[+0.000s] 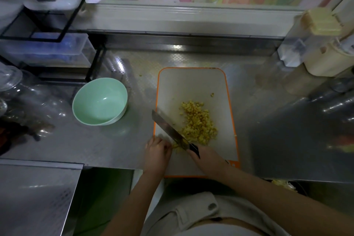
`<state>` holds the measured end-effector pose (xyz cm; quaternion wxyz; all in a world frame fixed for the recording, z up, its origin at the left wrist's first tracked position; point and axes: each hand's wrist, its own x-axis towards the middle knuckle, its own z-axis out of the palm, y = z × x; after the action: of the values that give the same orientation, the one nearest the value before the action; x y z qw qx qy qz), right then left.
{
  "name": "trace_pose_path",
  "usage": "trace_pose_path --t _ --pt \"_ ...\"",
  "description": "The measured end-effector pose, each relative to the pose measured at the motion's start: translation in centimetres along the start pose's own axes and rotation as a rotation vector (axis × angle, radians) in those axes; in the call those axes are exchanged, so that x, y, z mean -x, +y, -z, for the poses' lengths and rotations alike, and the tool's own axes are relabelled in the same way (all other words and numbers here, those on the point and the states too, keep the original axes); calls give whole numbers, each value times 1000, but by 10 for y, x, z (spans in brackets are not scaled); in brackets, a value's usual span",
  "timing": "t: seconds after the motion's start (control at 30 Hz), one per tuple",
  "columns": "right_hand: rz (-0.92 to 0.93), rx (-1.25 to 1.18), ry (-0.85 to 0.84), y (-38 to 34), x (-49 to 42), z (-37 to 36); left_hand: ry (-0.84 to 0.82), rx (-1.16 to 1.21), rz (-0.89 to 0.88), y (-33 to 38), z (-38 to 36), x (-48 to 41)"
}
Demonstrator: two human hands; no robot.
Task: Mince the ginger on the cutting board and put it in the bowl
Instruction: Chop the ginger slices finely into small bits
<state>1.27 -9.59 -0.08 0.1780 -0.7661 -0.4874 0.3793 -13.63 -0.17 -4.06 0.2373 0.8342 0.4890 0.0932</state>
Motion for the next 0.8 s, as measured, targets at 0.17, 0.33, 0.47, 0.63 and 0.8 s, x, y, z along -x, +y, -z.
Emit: trace_pose_path --t 0.17,0.33,0.47,0.63,0.8 --pt "-38 16 45 -1 2 4 -29 13 -6 1 -1 0" --pt "-10 -18 36 -6 10 11 4 67 -38 10 -2 2" --pt "13 -26 30 -5 13 5 25 66 18 4 0 6" --pt "-61 1 4 4 9 -12 27 29 13 3 4 7" --pt "-100 17 -24 0 7 -16 23 31 11 1 2 6"
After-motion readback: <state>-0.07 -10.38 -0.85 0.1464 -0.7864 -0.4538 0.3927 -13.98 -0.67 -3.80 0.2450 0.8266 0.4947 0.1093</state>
